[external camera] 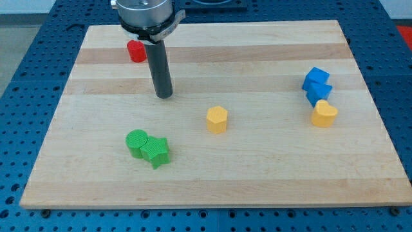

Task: Move yellow hexagon towards the bottom center

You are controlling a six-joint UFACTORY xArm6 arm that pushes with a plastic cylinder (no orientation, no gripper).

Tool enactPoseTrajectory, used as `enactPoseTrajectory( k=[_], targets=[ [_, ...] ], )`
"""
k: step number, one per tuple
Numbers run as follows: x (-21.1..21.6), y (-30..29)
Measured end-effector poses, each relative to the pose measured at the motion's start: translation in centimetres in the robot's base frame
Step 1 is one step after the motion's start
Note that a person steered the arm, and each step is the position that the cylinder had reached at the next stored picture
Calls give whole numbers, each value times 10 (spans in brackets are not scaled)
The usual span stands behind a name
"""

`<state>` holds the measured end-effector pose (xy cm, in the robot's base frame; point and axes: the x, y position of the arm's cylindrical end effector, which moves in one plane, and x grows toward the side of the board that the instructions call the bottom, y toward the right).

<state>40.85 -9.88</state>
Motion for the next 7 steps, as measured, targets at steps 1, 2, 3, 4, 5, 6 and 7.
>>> enactPoseTrajectory(
  k=[1,2,3,4,5,6,7],
  targets=[
    [15,8],
    [19,12],
    [52,25],
    [54,35],
    [57,50],
    [51,78],
    [51,79]
  ],
)
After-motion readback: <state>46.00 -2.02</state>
